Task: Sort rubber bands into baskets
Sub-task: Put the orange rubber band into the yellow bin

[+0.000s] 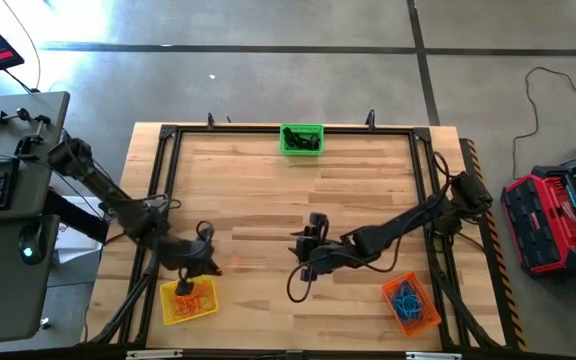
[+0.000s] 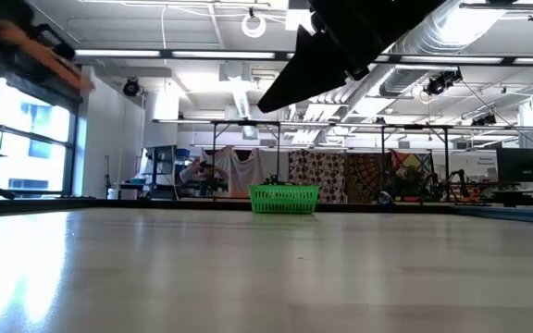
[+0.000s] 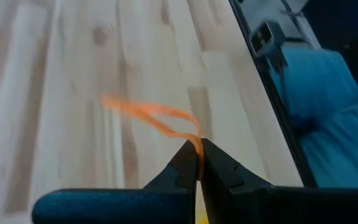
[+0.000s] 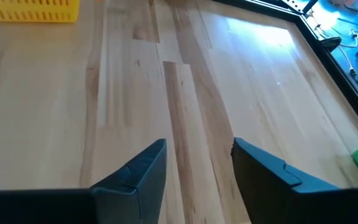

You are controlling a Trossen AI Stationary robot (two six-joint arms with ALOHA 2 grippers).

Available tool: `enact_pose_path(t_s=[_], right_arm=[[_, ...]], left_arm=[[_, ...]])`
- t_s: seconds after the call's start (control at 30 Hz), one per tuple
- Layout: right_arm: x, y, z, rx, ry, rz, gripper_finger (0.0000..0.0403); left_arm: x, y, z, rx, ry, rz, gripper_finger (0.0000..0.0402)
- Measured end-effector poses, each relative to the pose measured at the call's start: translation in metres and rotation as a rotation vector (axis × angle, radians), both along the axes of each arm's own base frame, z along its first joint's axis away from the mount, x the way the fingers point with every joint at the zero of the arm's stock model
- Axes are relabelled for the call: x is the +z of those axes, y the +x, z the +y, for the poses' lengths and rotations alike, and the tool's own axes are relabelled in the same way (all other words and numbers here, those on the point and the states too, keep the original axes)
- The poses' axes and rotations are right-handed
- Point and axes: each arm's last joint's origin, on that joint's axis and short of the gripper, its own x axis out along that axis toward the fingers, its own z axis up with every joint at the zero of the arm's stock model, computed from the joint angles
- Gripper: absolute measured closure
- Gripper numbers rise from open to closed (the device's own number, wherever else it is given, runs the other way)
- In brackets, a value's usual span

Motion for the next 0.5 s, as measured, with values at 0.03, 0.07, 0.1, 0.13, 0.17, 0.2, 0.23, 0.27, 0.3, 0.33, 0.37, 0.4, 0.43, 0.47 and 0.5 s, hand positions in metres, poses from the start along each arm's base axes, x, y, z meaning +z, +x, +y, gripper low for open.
enact_pose_path(t_s=[0.03,0.07,0.1,0.13,0.17,0.2,0.23,0.27,0.3,0.33,0.37,0.4,0.43,0.47,0.5], right_arm=[[0.000,0.000,-0.001,-0.002,-0.002,0.001,0.0231],[0.000,0.001,-0.002,-0.004,-0.004,0.001,0.0231],[0.000,0.001,-0.003,-0.005,-0.004,0.001,0.0231],[0.000,0.001,-0.003,-0.006,-0.004,0.001,0.0231],[0.000,0.001,-0.004,-0.008,-0.004,0.002,0.0231],[0.000,0.002,-0.005,-0.009,-0.003,0.002,0.0231],[0.000,0.002,-0.005,-0.008,-0.002,0.003,0.0231],[0.000,0.002,-0.005,-0.008,-0.001,0.003,0.0231],[0.000,0.002,-0.005,-0.007,-0.002,0.003,0.0231],[0.000,0.002,-0.005,-0.006,-0.003,0.004,0.0231],[0.000,0.002,-0.005,-0.005,-0.003,0.005,0.0231],[0.000,0.002,-0.005,-0.005,-0.002,0.005,0.0231],[0.000,0.002,-0.005,-0.005,-0.002,0.004,0.0231],[0.000,0.002,-0.006,-0.006,-0.002,0.005,0.0231],[0.000,0.002,-0.006,-0.008,-0.001,0.004,0.0231]], left_arm=[[-0.001,-0.004,-0.001,-0.001,-0.007,0.020,0.0401],[-0.001,-0.007,-0.003,-0.002,-0.013,0.039,0.0401],[-0.002,-0.010,-0.004,-0.003,-0.019,0.057,0.0401],[-0.003,-0.013,-0.006,-0.001,-0.026,0.077,0.0401],[-0.004,-0.015,-0.008,0.000,-0.037,0.095,0.0401],[-0.005,-0.018,-0.010,-0.004,-0.053,0.116,0.0402],[-0.006,-0.020,-0.012,-0.017,-0.068,0.141,0.0401],[-0.007,-0.023,-0.016,-0.035,-0.083,0.165,0.0401],[-0.008,-0.025,-0.019,-0.053,-0.097,0.187,0.0401],[-0.009,-0.028,-0.022,-0.066,-0.113,0.208,0.0401],[-0.010,-0.030,-0.025,-0.077,-0.127,0.228,0.0401],[-0.011,-0.032,-0.028,-0.085,-0.140,0.250,0.0401],[-0.013,-0.034,-0.031,-0.091,-0.150,0.273,0.0401],[-0.015,-0.037,-0.034,-0.094,-0.159,0.293,0.0401],[-0.016,-0.039,-0.037,-0.095,-0.165,0.311,0.0401]])
